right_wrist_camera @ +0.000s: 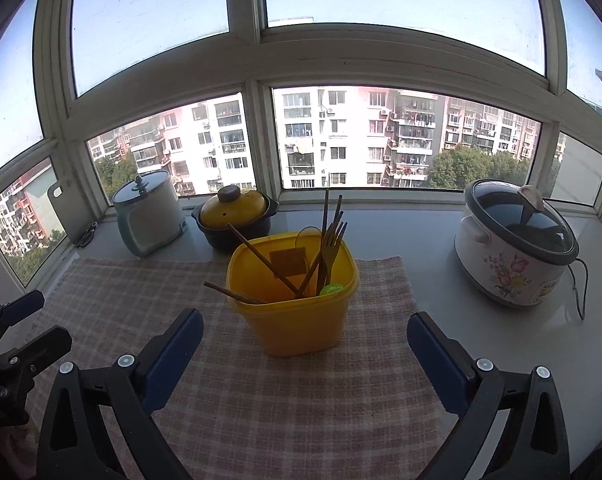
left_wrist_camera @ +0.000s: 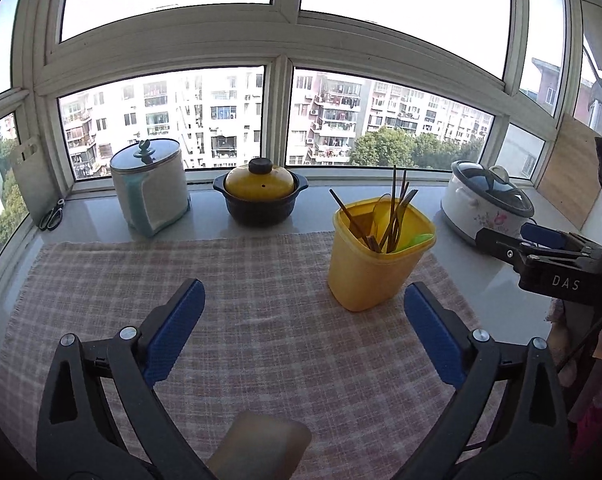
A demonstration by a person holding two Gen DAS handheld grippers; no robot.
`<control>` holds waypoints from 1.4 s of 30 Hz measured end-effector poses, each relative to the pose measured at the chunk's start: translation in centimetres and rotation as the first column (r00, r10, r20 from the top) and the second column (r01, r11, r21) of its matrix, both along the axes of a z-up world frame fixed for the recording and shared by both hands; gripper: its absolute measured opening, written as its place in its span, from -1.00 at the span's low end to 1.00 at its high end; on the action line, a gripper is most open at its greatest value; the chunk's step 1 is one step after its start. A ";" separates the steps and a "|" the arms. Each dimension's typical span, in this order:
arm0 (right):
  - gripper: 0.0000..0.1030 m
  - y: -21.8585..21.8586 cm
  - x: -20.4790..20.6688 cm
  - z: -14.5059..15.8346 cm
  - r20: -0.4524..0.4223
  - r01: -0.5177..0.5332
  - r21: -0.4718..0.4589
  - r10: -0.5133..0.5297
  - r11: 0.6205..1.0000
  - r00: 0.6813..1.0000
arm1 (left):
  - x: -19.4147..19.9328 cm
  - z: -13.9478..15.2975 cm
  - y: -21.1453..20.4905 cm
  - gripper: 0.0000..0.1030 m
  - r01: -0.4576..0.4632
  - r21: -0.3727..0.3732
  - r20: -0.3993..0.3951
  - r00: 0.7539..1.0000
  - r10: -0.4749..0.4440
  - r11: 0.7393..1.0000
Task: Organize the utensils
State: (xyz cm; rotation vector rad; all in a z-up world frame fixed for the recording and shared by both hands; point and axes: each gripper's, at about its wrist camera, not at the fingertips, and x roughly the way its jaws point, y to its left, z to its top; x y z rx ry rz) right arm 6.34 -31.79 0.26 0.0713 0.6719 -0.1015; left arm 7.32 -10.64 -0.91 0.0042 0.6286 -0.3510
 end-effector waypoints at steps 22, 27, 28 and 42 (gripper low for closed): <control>0.99 -0.2 -0.5 -0.6 0.006 0.039 -0.008 -0.039 0.999 0.999 | -0.2 0.3 -0.6 1.00 -0.032 0.047 0.026 0.999 0.031 0.998; 0.99 -0.2 -0.5 -0.7 0.003 0.038 -0.009 -0.038 0.999 0.999 | -0.2 0.2 -0.7 1.00 -0.035 0.053 0.029 0.999 0.033 0.998; 0.99 -0.2 -0.5 -0.7 0.005 0.039 -0.010 -0.039 0.999 0.999 | -0.2 0.2 -0.7 1.00 -0.033 0.052 0.029 0.999 0.032 0.998; 0.99 -0.3 -0.4 -0.9 0.003 0.033 -0.006 -0.033 0.999 0.999 | 0.0 0.0 -0.5 1.00 -0.040 0.059 0.026 0.999 0.039 0.997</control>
